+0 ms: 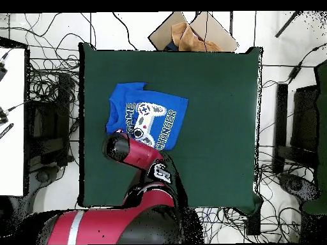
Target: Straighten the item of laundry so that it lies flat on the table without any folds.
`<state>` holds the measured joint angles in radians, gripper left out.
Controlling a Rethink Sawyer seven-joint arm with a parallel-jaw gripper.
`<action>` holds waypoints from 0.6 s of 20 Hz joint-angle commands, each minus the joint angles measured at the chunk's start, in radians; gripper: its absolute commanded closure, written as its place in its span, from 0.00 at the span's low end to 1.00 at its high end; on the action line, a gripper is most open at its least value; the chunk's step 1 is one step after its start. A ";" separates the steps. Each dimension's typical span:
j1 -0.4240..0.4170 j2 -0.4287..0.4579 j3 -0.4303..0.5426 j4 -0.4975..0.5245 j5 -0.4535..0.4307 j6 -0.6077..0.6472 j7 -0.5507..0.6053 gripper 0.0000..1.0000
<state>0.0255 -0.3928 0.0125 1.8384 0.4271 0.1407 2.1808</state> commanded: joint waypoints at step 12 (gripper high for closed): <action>-0.085 0.058 0.125 -0.011 0.039 0.051 0.156 0.00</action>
<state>0.0012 -0.3948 0.0299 1.8377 0.4271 0.1542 2.1808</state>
